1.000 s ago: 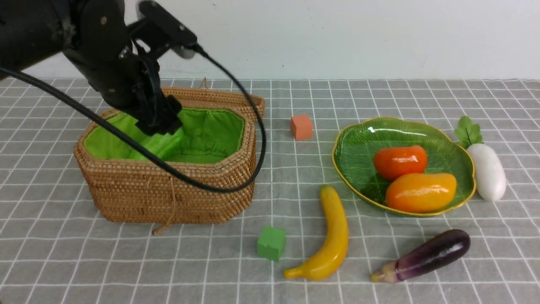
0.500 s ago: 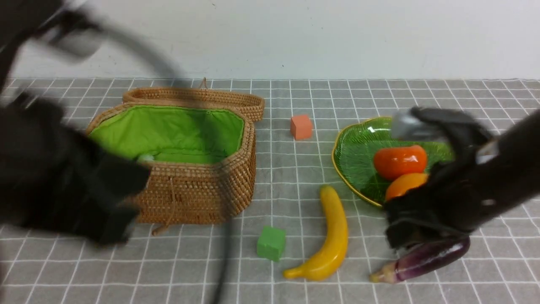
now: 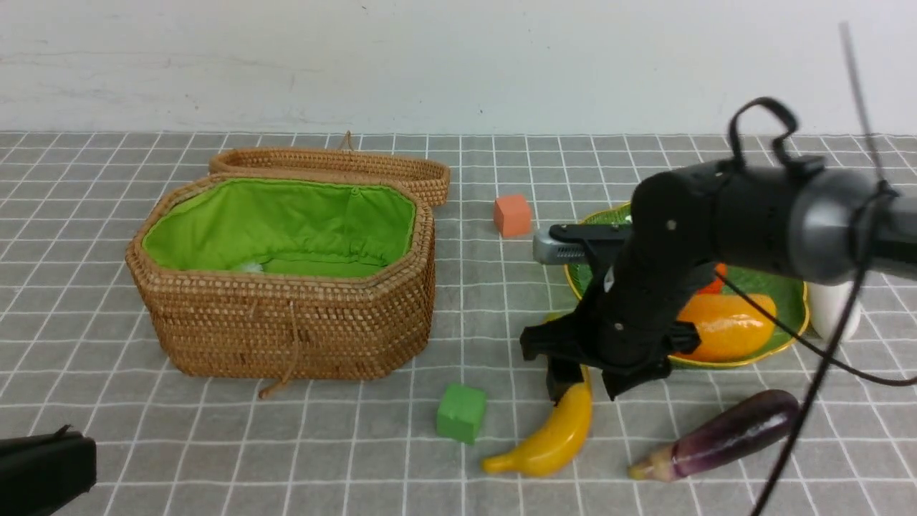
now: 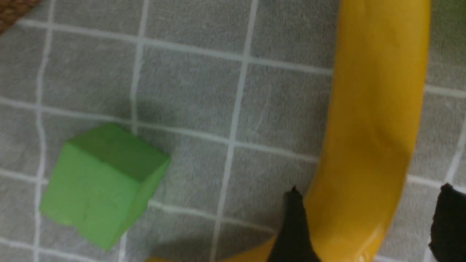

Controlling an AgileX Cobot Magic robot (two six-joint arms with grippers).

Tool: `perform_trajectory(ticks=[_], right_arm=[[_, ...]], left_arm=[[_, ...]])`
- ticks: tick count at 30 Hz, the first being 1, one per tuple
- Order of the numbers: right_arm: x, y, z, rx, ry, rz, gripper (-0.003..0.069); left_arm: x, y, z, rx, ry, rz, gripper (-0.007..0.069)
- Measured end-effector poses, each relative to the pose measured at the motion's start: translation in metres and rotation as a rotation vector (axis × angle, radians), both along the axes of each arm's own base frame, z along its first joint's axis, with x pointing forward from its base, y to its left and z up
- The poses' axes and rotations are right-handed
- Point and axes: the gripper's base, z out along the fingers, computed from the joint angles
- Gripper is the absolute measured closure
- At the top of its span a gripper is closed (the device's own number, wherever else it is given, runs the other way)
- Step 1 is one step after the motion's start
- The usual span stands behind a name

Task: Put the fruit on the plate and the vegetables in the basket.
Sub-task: Use the right arm to grab a banana and put it into the right plate

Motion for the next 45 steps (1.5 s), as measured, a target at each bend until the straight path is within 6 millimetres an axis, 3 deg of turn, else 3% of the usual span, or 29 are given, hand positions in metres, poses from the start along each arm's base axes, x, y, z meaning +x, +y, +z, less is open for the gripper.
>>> perform_trajectory(ticks=[3,5,12,15,16,17,18,19,22,23,24,25,28,29,30,32,37,45], right_arm=[[0.005,0.002,-0.013,-0.011,0.023,-0.004,0.0249],[0.006,0.003,-0.021,-0.02,0.04,-0.004,0.0326],[0.006,0.004,-0.012,-0.016,0.039,-0.001,0.0349],[0.006,0.002,0.028,0.005,-0.024,0.021,0.0349],[0.006,0.002,0.032,0.008,-0.03,0.021,0.0349],[0.008,-0.005,0.06,0.015,-0.087,0.027,0.0349],[0.009,-0.008,0.068,0.013,-0.107,0.026,0.0349],[0.016,-0.028,0.101,-0.002,-0.188,0.002,0.0349],[0.036,-0.075,0.126,-0.066,-0.284,-0.057,0.0349],[0.043,-0.094,0.125,-0.096,-0.292,-0.07,0.0349],[0.045,-0.097,0.124,-0.107,-0.295,-0.06,0.0349],[0.057,-0.129,0.114,-0.173,-0.29,-0.036,0.0349],[0.073,-0.164,0.088,-0.231,-0.261,0.061,0.0349],[0.073,-0.164,0.088,-0.235,-0.262,0.072,0.0349],[0.082,-0.179,0.072,-0.255,-0.249,0.125,0.0349],[0.089,-0.192,0.058,-0.276,-0.233,0.18,0.0349],[0.103,-0.205,0.04,-0.297,-0.228,0.221,0.0349],[0.111,-0.197,0.025,-0.288,-0.239,0.24,0.0349]], left_arm=[[0.0,0.0,0.0,-0.006,0.006,-0.001,0.0638],[-0.001,-0.001,0.0,-0.011,0.01,-0.004,0.0638],[-0.001,0.0,0.0,-0.009,0.013,-0.003,0.0638],[-0.001,0.0,0.0,-0.01,0.014,-0.003,0.0638],[-0.001,0.0,0.0,-0.01,0.014,-0.004,0.0638],[-0.001,-0.001,0.0,-0.013,0.015,-0.005,0.0638],[-0.001,-0.001,0.0,-0.014,0.015,-0.005,0.0638],[-0.001,-0.001,0.0,-0.017,0.01,-0.008,0.0638],[-0.001,-0.001,0.002,-0.014,-0.012,-0.017,0.0638],[-0.001,-0.001,0.002,-0.013,-0.017,-0.019,0.0638],[-0.001,-0.001,0.002,-0.013,-0.018,-0.019,0.0638],[-0.001,-0.001,0.002,-0.007,-0.024,-0.023,0.0638],[-0.001,-0.001,0.002,-0.006,-0.024,-0.026,0.0638],[-0.001,-0.001,0.002,-0.005,-0.025,-0.027,0.0638],[-0.001,-0.002,0.002,-0.008,-0.022,-0.029,0.0638],[-0.002,-0.001,0.001,-0.007,-0.016,-0.029,0.0638],[-0.002,-0.001,0.0,-0.001,-0.001,-0.029,0.0638],[-0.002,-0.001,0.0,0.001,-0.001,-0.029,0.0638]])
